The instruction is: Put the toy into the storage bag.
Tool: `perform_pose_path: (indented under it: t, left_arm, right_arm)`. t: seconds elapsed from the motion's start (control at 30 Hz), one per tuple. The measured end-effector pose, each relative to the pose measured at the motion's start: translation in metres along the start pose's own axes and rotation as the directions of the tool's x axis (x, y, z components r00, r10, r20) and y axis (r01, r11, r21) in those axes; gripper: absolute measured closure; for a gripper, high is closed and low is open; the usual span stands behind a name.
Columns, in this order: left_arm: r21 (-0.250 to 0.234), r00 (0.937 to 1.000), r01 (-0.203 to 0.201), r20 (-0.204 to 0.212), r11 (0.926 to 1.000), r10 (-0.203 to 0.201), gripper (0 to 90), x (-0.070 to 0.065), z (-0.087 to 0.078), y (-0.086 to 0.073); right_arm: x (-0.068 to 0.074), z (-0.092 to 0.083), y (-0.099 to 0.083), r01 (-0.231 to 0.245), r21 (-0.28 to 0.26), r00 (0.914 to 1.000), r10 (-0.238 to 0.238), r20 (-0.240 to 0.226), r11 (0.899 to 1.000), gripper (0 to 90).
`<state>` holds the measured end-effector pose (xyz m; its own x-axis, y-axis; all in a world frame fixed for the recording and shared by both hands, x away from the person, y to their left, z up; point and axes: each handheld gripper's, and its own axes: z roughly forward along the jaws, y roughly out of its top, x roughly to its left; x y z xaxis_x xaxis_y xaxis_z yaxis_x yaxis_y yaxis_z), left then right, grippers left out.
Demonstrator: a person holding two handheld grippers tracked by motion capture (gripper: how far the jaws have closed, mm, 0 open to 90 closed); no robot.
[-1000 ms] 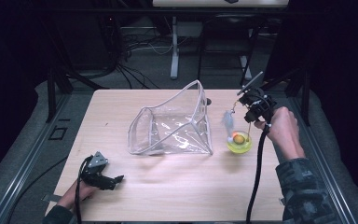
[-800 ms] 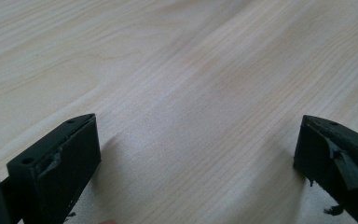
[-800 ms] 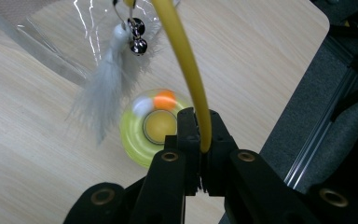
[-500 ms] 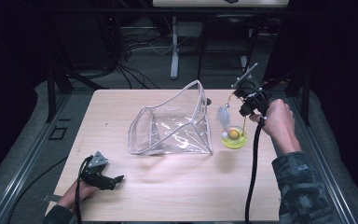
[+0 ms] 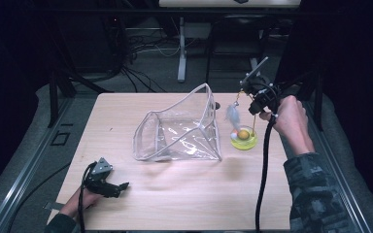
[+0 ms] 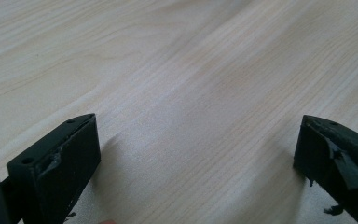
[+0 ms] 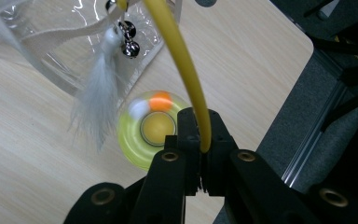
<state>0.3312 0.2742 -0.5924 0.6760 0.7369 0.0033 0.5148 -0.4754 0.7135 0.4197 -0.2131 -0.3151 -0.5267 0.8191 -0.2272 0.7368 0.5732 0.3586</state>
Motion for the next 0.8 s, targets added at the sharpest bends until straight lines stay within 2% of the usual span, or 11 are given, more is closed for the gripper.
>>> perform_pose_path:
  t: [0.43,0.8]
  left_arm:
    - [0.008,1.0000,-0.002,0.006,1.0000,0.002,0.2,0.000,-0.001,0.000]
    - [0.008,1.0000,-0.002,0.007,1.0000,0.002,0.2,0.000,-0.001,0.000]
  right_arm:
    - [-0.001,-0.021,0.014,0.026,-0.026,0.9994,-0.026,0.024,0.999,87.9]
    - [-0.001,-0.033,0.020,0.025,-0.044,0.9993,-0.024,0.028,0.999,87.9]
